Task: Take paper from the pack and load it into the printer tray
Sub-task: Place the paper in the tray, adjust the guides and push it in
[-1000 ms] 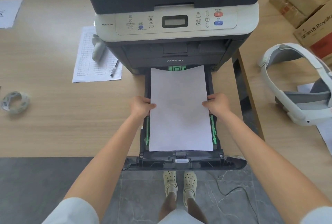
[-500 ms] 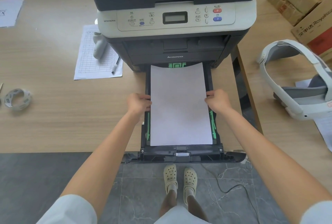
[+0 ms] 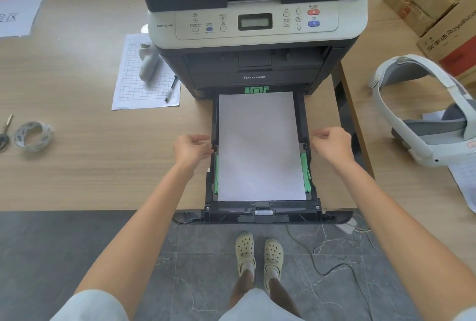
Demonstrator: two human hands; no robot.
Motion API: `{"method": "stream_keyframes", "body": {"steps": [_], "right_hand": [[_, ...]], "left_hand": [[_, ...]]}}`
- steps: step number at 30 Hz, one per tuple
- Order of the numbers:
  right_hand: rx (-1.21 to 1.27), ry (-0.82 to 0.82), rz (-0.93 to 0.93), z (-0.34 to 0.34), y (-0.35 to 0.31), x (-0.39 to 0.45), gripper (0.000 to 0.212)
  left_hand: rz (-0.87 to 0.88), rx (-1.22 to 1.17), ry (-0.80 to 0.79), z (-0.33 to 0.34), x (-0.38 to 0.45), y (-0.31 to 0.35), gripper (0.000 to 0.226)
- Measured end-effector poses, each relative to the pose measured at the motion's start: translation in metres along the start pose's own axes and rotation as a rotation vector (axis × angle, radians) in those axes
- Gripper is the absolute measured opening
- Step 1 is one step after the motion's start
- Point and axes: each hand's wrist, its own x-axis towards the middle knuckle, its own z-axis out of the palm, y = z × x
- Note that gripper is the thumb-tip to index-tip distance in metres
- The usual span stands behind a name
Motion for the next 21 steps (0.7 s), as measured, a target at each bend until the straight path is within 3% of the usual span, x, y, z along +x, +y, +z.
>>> {"method": "stream_keyframes", "body": {"steps": [4,8,17,21], "right_hand": [[0.033,-0.035,0.029,0.0,0.016,-0.012,0.03],[-0.006,-0.051,0.046,0.005,0.028,-0.027,0.029],[-0.271,0.003,-0.087,0.029,0.044,-0.061,0.027],[-0.412,-0.003,-0.144,0.042,0.052,-0.057,0.024]], "left_hand": [[0.0,0.084,-0.047,0.003,-0.016,-0.009,0.033],[0.066,0.274,0.04,0.01,-0.033,-0.021,0.029],[0.246,0.664,0.163,0.031,-0.053,-0.041,0.013],[0.23,0.705,0.171,0.032,-0.052,-0.044,0.009]]}}
